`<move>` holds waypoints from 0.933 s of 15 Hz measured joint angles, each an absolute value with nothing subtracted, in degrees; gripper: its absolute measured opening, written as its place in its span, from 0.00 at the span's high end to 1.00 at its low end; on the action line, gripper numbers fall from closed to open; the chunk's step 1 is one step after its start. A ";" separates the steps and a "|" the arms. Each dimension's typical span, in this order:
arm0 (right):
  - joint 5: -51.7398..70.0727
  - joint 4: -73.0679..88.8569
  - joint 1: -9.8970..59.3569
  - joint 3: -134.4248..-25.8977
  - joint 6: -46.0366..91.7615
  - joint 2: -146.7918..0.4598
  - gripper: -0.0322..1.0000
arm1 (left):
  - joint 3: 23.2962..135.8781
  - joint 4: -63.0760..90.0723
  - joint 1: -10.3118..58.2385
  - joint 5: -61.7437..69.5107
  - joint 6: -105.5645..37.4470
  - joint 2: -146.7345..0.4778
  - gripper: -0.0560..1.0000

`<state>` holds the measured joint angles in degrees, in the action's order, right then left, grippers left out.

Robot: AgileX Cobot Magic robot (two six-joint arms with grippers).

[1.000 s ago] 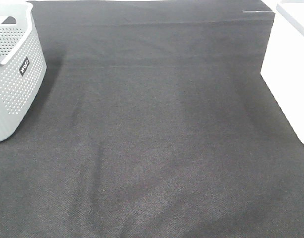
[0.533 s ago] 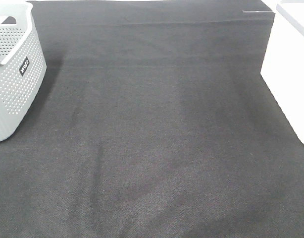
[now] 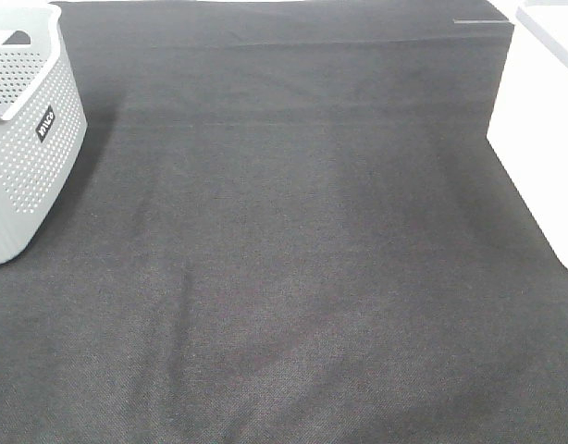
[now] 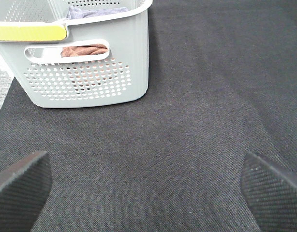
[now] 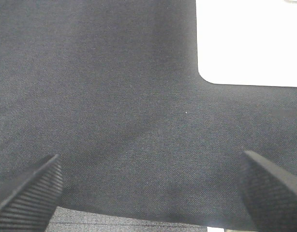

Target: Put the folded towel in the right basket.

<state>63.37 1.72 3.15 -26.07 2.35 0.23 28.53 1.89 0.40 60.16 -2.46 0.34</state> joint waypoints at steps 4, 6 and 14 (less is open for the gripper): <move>63.37 1.78 3.15 -26.01 2.35 0.23 0.05 | 28.53 1.89 0.40 60.16 -2.46 0.34 0.01; 63.37 1.78 3.15 -26.01 2.35 0.23 0.05 | 28.53 1.89 0.40 60.16 -2.46 0.34 0.01; 63.37 1.78 3.15 -26.01 2.35 0.23 0.05 | 28.53 1.89 0.40 60.16 -2.46 0.34 0.01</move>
